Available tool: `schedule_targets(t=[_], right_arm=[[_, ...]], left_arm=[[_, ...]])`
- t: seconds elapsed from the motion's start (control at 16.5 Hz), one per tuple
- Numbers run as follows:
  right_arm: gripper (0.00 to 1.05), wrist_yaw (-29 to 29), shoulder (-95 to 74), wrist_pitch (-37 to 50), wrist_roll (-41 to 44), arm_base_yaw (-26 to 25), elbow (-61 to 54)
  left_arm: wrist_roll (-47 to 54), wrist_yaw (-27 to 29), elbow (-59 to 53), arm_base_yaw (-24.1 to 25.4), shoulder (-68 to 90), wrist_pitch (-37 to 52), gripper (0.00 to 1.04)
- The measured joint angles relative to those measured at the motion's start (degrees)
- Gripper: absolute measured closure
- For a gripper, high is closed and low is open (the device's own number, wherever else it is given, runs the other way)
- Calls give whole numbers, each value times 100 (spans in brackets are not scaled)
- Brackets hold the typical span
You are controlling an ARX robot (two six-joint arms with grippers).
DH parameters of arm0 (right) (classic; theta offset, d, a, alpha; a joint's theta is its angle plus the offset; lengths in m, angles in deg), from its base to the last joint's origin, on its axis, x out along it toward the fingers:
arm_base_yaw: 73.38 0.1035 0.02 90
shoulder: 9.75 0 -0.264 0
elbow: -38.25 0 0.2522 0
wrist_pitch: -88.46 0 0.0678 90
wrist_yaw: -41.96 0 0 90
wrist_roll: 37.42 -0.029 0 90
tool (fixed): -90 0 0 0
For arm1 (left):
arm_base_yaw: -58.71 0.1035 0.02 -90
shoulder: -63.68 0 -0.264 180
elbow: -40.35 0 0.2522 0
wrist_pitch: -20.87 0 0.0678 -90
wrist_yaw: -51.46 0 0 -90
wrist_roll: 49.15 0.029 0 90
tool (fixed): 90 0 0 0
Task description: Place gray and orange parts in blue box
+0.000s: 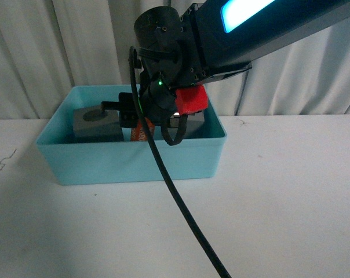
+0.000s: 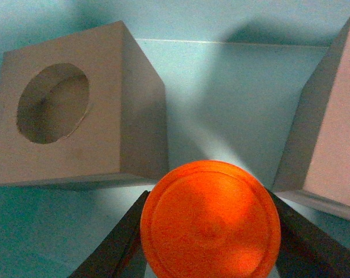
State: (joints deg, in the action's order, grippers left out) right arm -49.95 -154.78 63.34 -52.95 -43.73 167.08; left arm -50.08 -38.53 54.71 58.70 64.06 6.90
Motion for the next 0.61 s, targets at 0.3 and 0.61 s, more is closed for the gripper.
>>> schedule_targets(t=[0.3,0.61], right_arm=[[4,-63,-2,125,-116,39,2],[6,-92,1056,837,-210,-70,-758]], left_arm=[[-2,0,0,0,0,0,7],[0,0,0,0,0,0,7]])
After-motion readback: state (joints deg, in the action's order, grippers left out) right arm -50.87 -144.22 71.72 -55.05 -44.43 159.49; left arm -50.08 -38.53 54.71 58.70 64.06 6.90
